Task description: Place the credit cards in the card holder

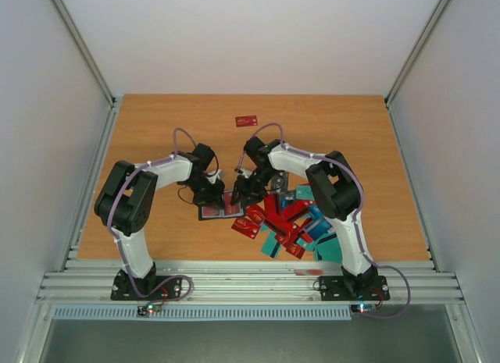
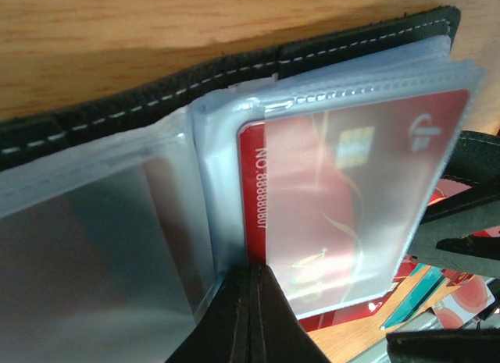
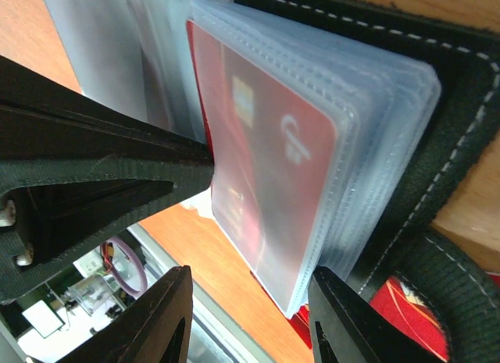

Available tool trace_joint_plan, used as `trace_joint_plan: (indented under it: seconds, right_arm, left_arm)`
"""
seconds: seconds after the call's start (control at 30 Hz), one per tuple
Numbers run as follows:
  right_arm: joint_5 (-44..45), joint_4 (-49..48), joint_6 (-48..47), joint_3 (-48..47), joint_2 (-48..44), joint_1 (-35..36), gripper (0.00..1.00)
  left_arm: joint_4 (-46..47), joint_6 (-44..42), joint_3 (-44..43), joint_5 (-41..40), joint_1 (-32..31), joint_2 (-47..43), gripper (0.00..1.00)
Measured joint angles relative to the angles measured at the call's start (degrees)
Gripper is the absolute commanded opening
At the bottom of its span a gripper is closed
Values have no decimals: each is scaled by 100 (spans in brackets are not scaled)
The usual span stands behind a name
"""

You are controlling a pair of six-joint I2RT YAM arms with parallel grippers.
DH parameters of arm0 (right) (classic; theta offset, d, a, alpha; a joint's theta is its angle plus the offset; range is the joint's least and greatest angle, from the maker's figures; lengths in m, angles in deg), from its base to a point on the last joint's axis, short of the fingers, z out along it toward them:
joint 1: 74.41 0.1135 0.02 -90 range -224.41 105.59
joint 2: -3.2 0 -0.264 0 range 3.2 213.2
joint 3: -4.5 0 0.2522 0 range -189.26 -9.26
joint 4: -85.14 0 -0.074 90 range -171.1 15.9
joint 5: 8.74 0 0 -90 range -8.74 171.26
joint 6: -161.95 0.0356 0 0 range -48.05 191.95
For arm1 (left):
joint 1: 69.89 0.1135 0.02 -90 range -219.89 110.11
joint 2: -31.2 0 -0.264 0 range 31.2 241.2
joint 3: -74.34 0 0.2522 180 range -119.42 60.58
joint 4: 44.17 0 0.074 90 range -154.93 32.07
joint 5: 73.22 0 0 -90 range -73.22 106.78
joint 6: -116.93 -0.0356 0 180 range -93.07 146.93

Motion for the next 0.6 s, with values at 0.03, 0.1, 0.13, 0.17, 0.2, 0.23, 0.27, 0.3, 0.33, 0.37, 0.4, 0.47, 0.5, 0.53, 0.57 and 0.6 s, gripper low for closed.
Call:
trace_joint_plan:
  seconds: [0.03, 0.1, 0.13, 0.17, 0.2, 0.23, 0.27, 0.3, 0.33, 0.37, 0.4, 0.47, 0.5, 0.53, 0.57, 0.6]
  right_arm:
    - [0, 15, 0, -24, 0, 4, 42]
    - [4, 42, 0, -61, 0, 26, 42]
    - [9, 50, 0, -79, 0, 39, 42]
    - [20, 59, 0, -96, 2, 55, 42]
    - [24, 79, 0, -125, 2, 74, 42]
    - [31, 90, 0, -146, 2, 92, 42]
    - [35, 94, 0, -160, 2, 107, 42]
    - [52, 105, 0, -177, 2, 125, 42]
    - [70, 129, 0, -203, 7, 142, 42]
    - [81, 149, 0, -229, 11, 155, 42]
    - [98, 162, 0, -245, 11, 173, 42]
    - [129, 199, 0, -282, 11, 195, 42]
    - [140, 212, 0, -302, 11, 203, 42]
    - [149, 229, 0, -323, 11, 212, 42]
    - [151, 234, 0, -332, 11, 219, 42]
    - [151, 245, 0, -348, 11, 225, 42]
  left_arm:
    - [0, 0, 0, 0, 0, 0, 0]
    - [2, 0, 2, 2, 0, 0, 0]
    - [2, 0, 2, 2, 0, 0, 0]
    - [2, -2, 2, 4, 0, 0, 0]
    - [4, 0, 2, 4, 0, 0, 0]
    - [4, -2, 2, 7, 0, 0, 0]
    - [7, -2, 2, 7, 0, 0, 0]
    - [7, -2, 2, 9, 0, 0, 0]
    - [7, -2, 4, 9, 0, 0, 0]
    - [11, -2, 7, 11, 0, 0, 0]
    - [11, -4, 7, 13, 0, 0, 0]
    - [11, -4, 7, 13, 0, -2, 0]
    - [11, -4, 7, 13, 0, -7, 0]
    - [9, -4, 7, 9, 0, -17, 0]
    - [7, -2, 9, 0, 0, -31, 0]
    - [-2, 0, 9, -15, -4, -52, 1]
